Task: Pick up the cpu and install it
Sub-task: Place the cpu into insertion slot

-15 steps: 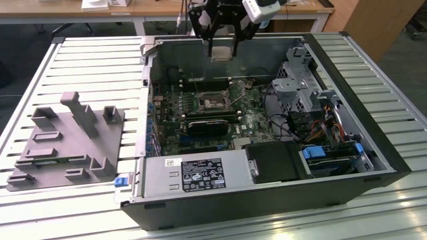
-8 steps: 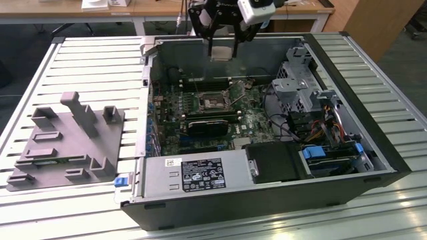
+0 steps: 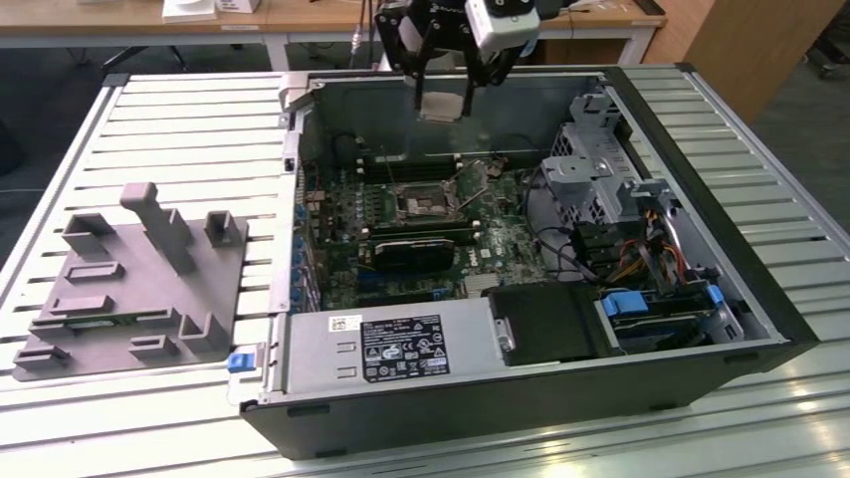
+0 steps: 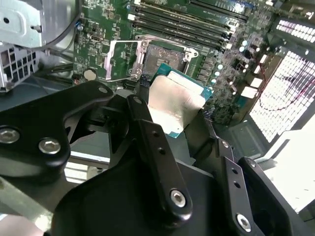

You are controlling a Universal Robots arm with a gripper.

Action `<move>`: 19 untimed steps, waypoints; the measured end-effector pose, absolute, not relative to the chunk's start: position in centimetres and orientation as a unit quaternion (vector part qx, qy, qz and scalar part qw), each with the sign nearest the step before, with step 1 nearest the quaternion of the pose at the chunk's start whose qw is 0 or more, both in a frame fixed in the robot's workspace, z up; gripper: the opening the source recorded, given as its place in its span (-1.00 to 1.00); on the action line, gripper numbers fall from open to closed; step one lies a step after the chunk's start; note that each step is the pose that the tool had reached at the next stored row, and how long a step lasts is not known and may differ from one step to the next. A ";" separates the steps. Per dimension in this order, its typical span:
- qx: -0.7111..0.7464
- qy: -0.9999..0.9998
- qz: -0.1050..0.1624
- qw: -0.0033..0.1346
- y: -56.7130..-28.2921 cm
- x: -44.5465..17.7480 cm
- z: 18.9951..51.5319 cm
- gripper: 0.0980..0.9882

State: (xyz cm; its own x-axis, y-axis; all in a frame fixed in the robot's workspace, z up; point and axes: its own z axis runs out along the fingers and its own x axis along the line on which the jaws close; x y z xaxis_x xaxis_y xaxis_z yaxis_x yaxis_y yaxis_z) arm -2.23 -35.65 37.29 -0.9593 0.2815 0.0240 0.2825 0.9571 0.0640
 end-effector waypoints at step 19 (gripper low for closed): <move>-0.224 -0.974 -0.034 0.005 -35.7 -2.2 37.2 -0.01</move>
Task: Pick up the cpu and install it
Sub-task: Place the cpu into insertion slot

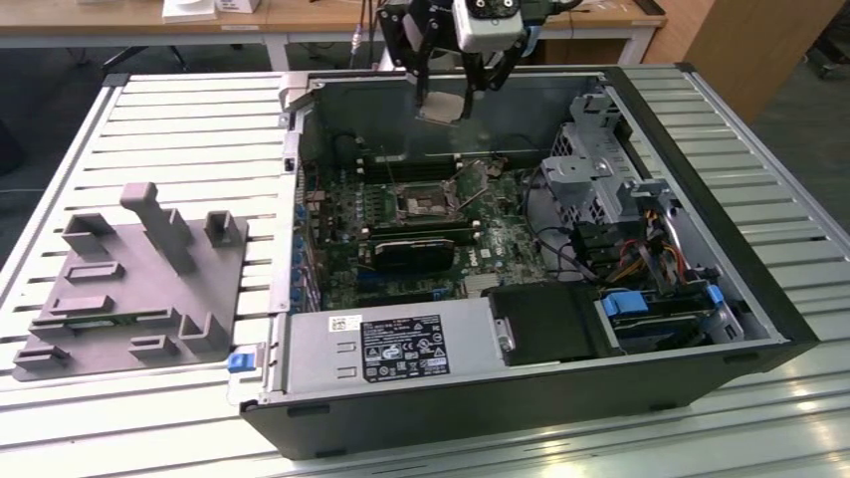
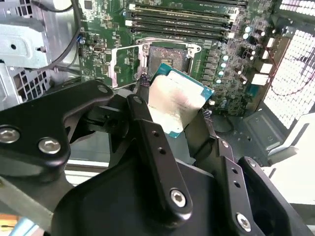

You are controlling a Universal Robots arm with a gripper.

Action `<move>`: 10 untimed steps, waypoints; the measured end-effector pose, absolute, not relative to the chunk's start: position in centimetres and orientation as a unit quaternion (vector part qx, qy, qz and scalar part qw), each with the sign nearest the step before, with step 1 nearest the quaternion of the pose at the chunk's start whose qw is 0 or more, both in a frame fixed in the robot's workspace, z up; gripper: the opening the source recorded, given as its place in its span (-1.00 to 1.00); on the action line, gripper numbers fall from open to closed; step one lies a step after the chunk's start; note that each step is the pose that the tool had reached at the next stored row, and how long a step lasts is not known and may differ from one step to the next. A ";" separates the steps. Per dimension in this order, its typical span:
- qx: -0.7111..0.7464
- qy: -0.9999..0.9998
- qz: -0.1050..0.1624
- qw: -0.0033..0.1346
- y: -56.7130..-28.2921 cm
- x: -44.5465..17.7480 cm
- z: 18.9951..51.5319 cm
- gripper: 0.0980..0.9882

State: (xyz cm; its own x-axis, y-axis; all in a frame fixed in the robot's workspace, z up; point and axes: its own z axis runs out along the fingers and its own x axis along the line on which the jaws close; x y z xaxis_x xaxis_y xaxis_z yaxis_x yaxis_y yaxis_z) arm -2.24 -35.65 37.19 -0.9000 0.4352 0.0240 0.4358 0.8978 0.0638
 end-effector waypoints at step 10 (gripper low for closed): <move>-0.278 -0.960 -0.034 0.003 -35.7 -2.2 37.1 -0.01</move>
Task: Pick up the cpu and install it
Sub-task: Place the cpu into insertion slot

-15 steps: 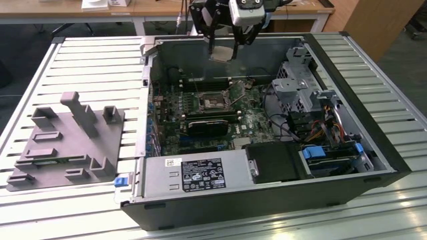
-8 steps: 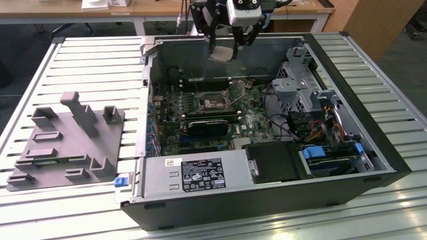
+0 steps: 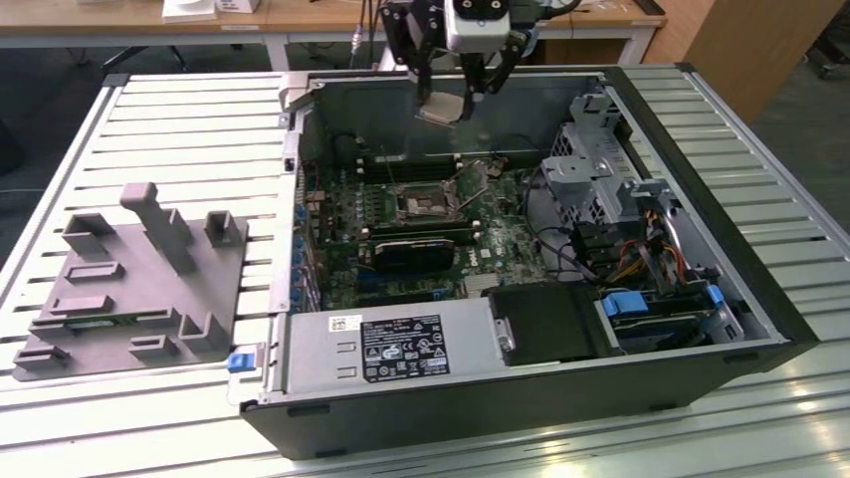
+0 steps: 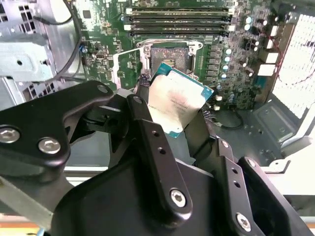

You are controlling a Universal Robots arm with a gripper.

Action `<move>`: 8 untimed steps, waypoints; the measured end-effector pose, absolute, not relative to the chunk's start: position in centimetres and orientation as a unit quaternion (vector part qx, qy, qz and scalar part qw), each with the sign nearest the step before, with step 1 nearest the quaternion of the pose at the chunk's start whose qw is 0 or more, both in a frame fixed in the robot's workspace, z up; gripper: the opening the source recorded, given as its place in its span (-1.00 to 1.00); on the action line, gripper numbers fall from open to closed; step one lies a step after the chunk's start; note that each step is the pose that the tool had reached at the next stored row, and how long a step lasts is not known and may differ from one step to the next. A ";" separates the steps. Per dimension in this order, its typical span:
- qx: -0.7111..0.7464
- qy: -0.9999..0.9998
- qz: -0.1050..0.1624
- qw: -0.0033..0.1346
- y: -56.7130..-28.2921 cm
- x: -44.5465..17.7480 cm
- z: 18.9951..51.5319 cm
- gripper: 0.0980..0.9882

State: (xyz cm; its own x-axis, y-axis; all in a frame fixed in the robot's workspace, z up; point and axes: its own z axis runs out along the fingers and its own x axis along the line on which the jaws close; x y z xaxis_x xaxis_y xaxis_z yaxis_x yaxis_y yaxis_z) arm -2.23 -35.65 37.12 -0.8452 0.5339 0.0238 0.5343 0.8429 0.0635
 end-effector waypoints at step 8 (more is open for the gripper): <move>-0.322 -0.946 -0.034 0.001 -35.7 -2.2 37.1 -0.01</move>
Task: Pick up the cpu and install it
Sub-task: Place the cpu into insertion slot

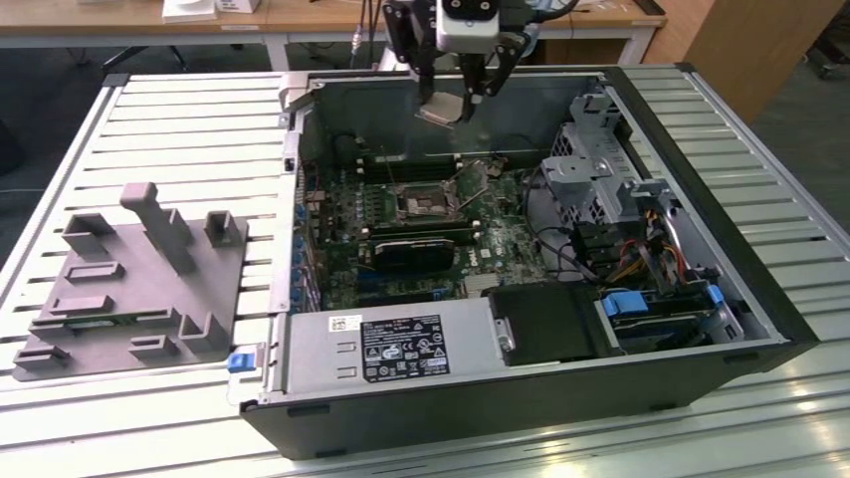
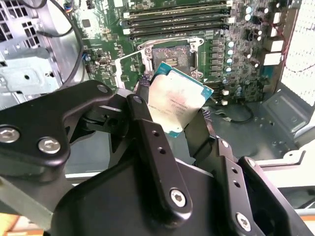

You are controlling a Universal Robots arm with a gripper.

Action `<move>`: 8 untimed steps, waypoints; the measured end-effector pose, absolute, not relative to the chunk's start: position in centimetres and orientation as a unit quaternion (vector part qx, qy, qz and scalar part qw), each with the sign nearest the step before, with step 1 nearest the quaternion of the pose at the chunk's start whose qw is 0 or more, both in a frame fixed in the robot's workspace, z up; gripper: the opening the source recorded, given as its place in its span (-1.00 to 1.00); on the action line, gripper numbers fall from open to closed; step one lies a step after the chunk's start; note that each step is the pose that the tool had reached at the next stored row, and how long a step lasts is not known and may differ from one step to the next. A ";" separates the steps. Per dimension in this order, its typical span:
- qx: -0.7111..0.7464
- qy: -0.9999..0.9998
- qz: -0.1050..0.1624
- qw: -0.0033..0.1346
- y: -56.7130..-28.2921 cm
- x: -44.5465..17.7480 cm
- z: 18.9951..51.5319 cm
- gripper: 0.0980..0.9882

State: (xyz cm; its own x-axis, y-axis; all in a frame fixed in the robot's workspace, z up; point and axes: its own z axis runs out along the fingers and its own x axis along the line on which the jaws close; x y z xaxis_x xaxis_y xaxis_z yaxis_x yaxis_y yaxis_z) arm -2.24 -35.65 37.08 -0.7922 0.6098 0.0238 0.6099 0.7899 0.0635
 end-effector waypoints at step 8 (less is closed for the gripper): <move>-0.363 -0.931 -0.034 0.000 -35.7 -2.2 37.0 -0.01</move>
